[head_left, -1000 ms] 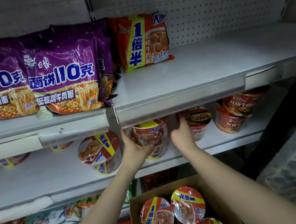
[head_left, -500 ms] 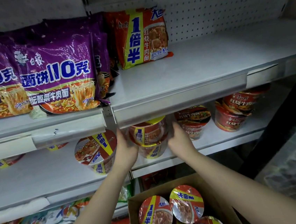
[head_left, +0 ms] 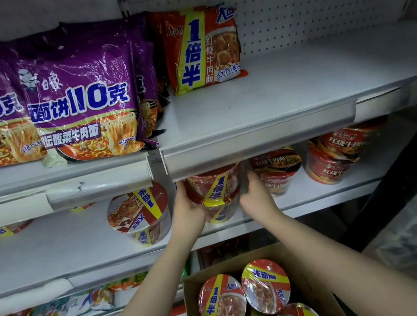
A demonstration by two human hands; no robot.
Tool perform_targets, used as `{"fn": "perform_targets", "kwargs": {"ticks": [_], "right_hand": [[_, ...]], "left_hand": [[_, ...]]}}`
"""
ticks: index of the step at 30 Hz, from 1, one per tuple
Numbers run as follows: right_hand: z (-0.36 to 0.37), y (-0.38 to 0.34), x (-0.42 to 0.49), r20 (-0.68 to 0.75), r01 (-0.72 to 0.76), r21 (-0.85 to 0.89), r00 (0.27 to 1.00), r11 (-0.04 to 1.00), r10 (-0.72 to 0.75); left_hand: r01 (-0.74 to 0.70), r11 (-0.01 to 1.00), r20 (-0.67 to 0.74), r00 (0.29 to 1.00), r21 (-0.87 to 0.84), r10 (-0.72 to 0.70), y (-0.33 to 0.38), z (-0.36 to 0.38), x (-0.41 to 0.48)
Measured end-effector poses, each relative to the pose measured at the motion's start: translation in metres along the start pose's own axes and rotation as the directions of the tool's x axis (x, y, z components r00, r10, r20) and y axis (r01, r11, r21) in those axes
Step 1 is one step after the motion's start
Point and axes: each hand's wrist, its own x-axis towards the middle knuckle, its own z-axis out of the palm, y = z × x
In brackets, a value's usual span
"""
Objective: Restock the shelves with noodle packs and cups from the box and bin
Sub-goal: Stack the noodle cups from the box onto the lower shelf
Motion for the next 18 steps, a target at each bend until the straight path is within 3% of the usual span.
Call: {"fn": "perform_targets", "kwargs": {"ticks": [3, 9, 15, 18], "right_hand": [[0.017, 0.021, -0.011, 0.008, -0.015, 0.098, 1.0, 0.995, 0.015], [0.01, 0.009, -0.008, 0.031, 0.004, 0.055, 1.0, 0.998, -0.006], [-0.006, 0.044, -0.033, 0.001, -0.153, 0.043, 0.988, 0.987, 0.153], [-0.012, 0.097, -0.063, -0.035, -0.255, -0.075, 0.967, 0.964, 0.253]], "left_hand": [[0.019, 0.999, 0.043, 0.999, 0.03, -0.02, 0.0, 0.0, 0.004], [0.024, 0.999, 0.06, 0.998, 0.035, -0.026, 0.0, -0.002, -0.007], [0.231, 0.973, -0.251, 0.943, 0.026, -0.218, -0.035, 0.012, -0.043], [0.29, 0.957, -0.304, 0.912, 0.002, -0.276, -0.064, 0.024, -0.065]]}}
